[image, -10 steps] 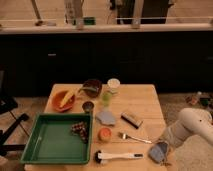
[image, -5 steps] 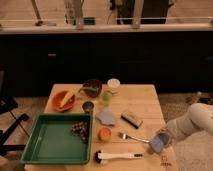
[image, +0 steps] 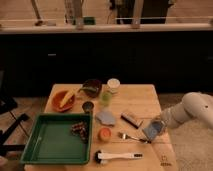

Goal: Place sponge in paper cup

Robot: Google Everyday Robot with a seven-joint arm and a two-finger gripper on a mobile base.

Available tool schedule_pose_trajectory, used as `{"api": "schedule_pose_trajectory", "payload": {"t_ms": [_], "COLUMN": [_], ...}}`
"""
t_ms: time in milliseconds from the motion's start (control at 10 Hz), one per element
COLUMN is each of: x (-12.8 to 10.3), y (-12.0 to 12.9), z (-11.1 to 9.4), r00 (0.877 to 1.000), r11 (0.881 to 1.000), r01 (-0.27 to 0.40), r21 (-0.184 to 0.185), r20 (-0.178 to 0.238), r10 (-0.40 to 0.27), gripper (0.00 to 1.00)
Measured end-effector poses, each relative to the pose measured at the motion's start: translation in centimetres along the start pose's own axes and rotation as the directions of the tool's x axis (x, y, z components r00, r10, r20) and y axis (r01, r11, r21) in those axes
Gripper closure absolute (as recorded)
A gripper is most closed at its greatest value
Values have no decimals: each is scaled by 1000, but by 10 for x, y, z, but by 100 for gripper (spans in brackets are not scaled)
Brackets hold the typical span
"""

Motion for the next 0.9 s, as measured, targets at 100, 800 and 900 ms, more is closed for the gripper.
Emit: {"api": "schedule_pose_trajectory", "payload": {"t_ms": [100,800,900], "x": [0,-1,-1], "y": [-13,-24,-24], "z": [-3,-5,-5], "r00": [1000,1000,1000], "r11": [1000,1000,1000], "r01": [4,13,13], "r21": [15,26,26], "r20": [6,13,12], "r10": [-4,-13,-13], "gripper": [100,100,100]}}
